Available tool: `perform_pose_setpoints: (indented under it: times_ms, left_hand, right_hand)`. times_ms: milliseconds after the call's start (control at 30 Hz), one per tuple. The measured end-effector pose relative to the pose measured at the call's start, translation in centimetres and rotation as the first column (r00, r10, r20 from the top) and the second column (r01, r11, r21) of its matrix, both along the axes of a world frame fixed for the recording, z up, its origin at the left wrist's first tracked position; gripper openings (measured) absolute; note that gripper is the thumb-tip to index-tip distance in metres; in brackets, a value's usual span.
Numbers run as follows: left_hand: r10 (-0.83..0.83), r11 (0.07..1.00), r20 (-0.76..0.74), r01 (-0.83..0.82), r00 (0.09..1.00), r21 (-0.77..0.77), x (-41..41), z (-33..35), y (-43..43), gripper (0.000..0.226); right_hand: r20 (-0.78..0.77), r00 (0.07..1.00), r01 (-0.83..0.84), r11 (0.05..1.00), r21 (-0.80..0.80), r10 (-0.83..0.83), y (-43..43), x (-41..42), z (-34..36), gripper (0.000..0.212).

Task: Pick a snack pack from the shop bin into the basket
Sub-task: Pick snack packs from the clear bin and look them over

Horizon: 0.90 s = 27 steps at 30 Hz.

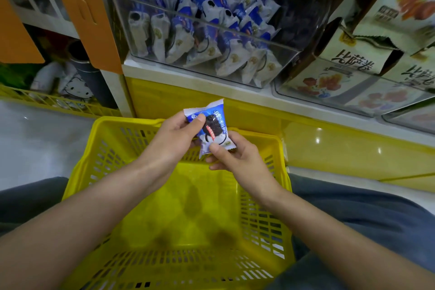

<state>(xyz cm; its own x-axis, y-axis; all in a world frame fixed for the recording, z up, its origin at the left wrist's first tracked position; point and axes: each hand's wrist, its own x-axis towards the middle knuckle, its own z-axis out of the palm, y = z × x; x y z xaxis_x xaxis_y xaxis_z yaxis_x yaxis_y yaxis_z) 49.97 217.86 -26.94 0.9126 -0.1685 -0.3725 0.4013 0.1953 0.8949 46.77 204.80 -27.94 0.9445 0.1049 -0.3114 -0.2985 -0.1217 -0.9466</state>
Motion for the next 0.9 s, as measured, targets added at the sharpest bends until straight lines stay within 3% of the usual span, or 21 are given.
perform_pose_setpoints:
  times_ms: [100, 267, 467, 567, 667, 800, 900]
  left_hand:
    - [0.021, 1.000, -0.003, -0.021, 1.000, 0.012, 0.2, 0.2, 0.1, 0.022]
    - [0.057, 0.998, -0.030, -0.056, 0.998, 0.012, 0.4, 0.7, 0.5, 0.026]
    - [-0.098, 0.994, 0.002, 0.098, 0.995, -0.045, 0.4, 2.0, 0.3, 0.024]
    - [-0.047, 0.998, 0.042, 0.048, 0.998, -0.032, 0.8, 2.2, 0.8, 0.024]
    - [0.015, 0.997, 0.059, -0.010, 0.998, -0.080, 1.4, 2.6, 1.4, 0.019]
    - [0.052, 0.993, 0.065, -0.045, 0.997, -0.108, 1.9, 2.9, 1.9, 0.011]
    - [0.051, 0.992, 0.065, -0.043, 0.997, -0.117, 2.1, 3.2, 2.0, 0.011]
  right_hand:
    - [0.031, 0.999, 0.026, 0.997, 0.071, -0.028, 0.0, 0.3, 0.3, 0.023]
    - [0.182, 0.983, 0.014, 0.977, -0.212, 0.026, -0.2, 0.5, 0.4, 0.037]
    - [0.149, 0.989, 0.026, 0.971, -0.239, 0.010, -0.3, 0.9, 1.9, 0.035]
    - [0.160, 0.978, -0.062, 0.915, -0.399, 0.136, -0.3, 1.1, 3.5, 0.042]
    - [0.283, 0.933, -0.043, 0.852, -0.522, 0.221, -0.7, 2.1, 6.4, 0.046]
    - [0.546, 0.796, 0.149, 0.791, -0.593, 0.260, -1.1, 5.5, 11.5, 0.032]
    - [0.588, 0.756, 0.218, 0.737, -0.639, 0.286, -0.6, 9.2, 13.7, 0.028]
